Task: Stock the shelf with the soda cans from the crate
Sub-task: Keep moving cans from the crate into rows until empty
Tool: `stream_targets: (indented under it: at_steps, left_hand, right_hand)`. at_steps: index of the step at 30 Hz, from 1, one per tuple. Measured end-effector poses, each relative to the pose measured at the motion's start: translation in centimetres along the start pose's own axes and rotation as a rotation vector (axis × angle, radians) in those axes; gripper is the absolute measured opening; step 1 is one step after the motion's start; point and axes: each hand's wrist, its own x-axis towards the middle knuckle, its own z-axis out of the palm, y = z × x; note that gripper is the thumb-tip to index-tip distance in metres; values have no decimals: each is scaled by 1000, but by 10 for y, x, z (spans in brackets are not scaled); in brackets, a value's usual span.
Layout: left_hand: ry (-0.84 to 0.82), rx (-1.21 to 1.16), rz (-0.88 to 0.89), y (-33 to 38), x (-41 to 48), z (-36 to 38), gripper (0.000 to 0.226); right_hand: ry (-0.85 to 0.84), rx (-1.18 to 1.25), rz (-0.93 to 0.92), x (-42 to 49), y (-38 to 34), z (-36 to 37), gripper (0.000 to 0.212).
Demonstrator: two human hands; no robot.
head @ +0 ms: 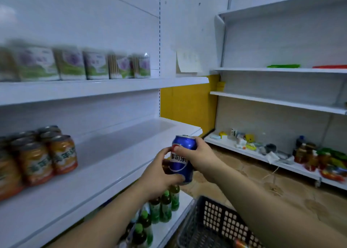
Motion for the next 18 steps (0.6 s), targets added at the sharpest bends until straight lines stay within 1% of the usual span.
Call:
stream_targets:
  at_steps: [3,6,9,10,12,15,18]
  left_hand:
    - [60,69,-11,5,-26,-35,66]
    - [91,130,-92,4,-49,-75,55]
    - [137,172,-172,0,-76,-109,44]
    - [146,173,-194,-1,-86,-120,44]
    - [165,204,-234,-7,-106,-142,57]
    - [209,351,-303,-17,-142,-177,79]
    - [252,540,-407,-24,-179,-210,85]
  right_hand:
    - [-37,21,-70,-5,-19,36,41]
    - [-100,21,-118,-9,-29,75,42]
    - [-191,89,-150,-15,-37,117,41]
    - [-221,99,-160,-17,-40,131,42]
    - [-286,100,-178,-23,-46,159,43]
    - [-381,98,-190,-32,-51,199,43]
    - [-471,85,-186,-41,-52,241,46]
